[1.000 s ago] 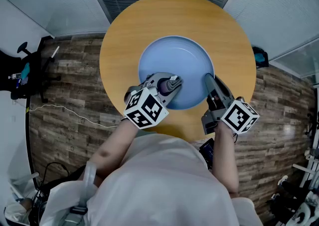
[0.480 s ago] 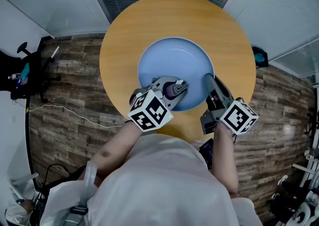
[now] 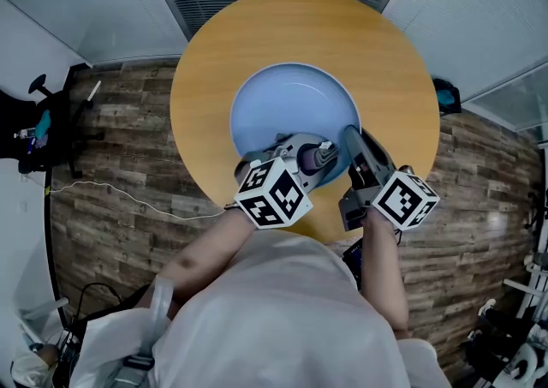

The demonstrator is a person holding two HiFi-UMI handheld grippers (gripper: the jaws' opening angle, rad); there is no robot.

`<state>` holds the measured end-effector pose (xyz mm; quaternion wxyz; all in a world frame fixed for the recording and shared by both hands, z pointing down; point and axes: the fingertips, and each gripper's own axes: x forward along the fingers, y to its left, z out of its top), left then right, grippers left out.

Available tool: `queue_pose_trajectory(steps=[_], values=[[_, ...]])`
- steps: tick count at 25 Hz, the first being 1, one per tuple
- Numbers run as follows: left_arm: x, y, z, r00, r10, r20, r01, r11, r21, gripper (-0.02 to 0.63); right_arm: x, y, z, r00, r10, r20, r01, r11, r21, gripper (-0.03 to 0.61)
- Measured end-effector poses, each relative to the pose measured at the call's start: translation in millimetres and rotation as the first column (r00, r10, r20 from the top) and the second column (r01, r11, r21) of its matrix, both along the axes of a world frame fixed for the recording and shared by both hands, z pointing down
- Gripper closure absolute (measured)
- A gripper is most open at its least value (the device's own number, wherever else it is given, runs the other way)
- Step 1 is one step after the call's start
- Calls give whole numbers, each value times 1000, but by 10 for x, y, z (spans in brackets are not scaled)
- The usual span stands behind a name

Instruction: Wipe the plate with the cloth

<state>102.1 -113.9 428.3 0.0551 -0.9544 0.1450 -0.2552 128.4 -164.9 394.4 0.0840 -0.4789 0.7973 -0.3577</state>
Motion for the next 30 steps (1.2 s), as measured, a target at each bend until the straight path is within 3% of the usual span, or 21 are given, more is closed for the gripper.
queue_pose_trajectory(steps=[11,24,30], values=[[140,180,40,992,104,77,-109,992,69,532,25,4,-38,1000,-4,7,4,1000,1,500],[-34,117,125,997,53,62,-55,998,20,532,135,-9,-33,999,19,31,-20,1000,2,500],[-187,59,167,997,26,78,-28,999,33,532,143,8,-34,999,11,38,-11,1000,8,500]])
